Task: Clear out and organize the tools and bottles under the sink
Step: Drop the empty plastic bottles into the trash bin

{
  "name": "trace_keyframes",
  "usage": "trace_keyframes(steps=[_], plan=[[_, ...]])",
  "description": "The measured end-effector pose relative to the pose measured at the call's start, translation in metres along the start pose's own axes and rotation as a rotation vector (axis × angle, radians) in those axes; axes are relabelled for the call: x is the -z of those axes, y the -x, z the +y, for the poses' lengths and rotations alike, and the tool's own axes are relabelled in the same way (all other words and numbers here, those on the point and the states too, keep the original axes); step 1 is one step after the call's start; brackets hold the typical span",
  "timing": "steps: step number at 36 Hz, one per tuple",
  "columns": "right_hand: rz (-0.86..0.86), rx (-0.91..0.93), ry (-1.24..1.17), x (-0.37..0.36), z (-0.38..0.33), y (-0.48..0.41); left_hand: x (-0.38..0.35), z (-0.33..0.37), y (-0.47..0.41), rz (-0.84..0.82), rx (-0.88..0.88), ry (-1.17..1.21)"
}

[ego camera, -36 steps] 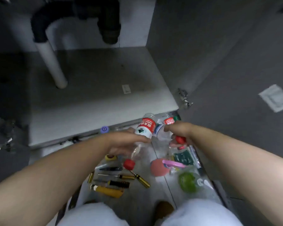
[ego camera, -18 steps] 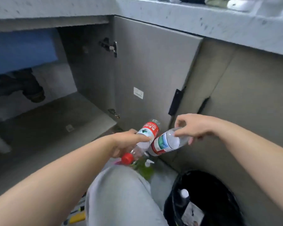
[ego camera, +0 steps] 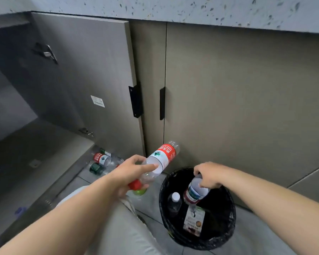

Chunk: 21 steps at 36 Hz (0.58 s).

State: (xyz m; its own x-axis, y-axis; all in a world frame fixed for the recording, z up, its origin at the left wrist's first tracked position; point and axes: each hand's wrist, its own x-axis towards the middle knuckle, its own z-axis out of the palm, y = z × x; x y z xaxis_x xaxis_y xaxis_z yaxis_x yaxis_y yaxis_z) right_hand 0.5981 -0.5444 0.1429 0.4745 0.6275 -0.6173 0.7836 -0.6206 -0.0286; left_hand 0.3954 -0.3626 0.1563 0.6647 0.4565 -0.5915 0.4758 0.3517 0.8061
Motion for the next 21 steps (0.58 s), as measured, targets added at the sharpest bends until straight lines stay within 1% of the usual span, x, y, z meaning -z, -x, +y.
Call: trace_keyframes(steps=[3, 6, 9, 14, 21], plan=[[0.025, -0.035, -0.046, -0.031, -0.001, -0.021, 0.0, 0.0, -0.001, 0.035, -0.039, -0.019], [0.107, -0.072, -0.106, -0.059, 0.001, -0.04, 0.002, 0.0, -0.004, 0.049, -0.093, -0.071], [0.188, -0.083, -0.173, -0.083, 0.003, -0.056, 0.004, -0.002, -0.007, 0.071, -0.13, -0.047], [0.217, -0.088, -0.254, -0.104, 0.006, -0.073, 0.006, -0.001, -0.01, 0.203, -0.189, -0.066], [0.245, -0.034, -0.354, -0.115, -0.002, -0.091, 0.005, 0.001, -0.018, 0.233, -0.287, -0.049]])
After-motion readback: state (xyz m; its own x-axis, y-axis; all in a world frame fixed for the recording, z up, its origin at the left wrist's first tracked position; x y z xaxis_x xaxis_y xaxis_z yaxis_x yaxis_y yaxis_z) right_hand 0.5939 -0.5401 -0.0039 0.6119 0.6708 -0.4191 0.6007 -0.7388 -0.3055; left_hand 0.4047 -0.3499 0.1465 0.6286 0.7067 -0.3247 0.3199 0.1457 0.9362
